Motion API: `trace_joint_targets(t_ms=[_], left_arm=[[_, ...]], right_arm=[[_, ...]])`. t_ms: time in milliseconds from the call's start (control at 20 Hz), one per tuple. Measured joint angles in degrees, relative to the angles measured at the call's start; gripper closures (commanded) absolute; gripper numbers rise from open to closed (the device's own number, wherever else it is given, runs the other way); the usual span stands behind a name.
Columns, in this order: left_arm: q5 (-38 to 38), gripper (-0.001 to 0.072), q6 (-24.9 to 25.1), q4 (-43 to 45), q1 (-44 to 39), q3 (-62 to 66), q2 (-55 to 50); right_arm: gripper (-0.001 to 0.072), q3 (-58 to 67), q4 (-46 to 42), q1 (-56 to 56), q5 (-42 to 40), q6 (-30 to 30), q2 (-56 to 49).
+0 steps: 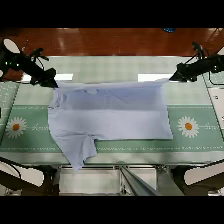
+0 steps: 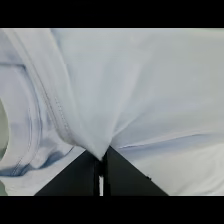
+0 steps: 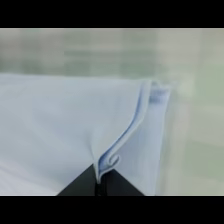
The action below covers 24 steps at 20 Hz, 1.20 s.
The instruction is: Fold the shirts.
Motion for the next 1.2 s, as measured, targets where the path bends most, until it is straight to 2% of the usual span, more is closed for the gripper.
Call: trace_joint_targets(t_ms=[200, 250, 300, 350, 400, 650, 800, 900, 1050, 1200], left_arm=[[1.4, 0.0691, 0.4, 2.4, -0.1, -6.5, 0.1], [1.3, 0.0687, 0.4, 2.8, -0.2, -7.5, 0.0], [1.1, 0.0593, 0.4, 3.0, -0.3, -8.2, -0.1], [0.4, 0.0330, 0.2, 3.3, -0.4, -8.8, -0.1], [-0.6, 0.0202, -0.5, 3.8, -0.5, -9.2, -0.2], [-6.4, 0.0202, -3.4, 6.3, 0.6, -10.2, 2.5], [-6.1, 0.0202, -4.1, 7.7, 3.6, -16.0, 9.2], [-3.8, 0.0202, -4.3, 8.1, 7.3, -24.1, 15.2], [0.4, 0.0202, -3.0, 6.3, 15.6, -39.5, 24.5], [4.0, 0.0202, 0.7, 0.0, 23.3, -52.5, 31.8]], right_arm=[[0.0688, -7.0, -2.0, 0.9, -1.1, -0.3, 0.0], [0.0578, -8.3, -2.3, 1.2, -2.2, -0.1, 0.0], [0.0348, -9.5, -2.8, 1.6, -3.1, 1.0, 0.0], [0.0299, -10.2, -3.1, 1.9, -3.7, 2.3, 0.0], [0.0299, -10.7, -3.1, 2.1, -4.3, 3.6, 0.1], [0.0299, -11.2, -5.0, 1.3, -1.8, 6.6, 4.9], [0.0299, -16.1, -11.4, 0.0, -3.1, 8.1, 14.1], [0.0298, -24.3, -12.6, -1.4, -6.4, 8.7, 22.6], [0.0298, -39.4, -4.2, -2.3, -10.7, 4.5, 35.6], [0.0298, -52.5, 5.5, -2.7, -14.2, 0.8, 46.3]])
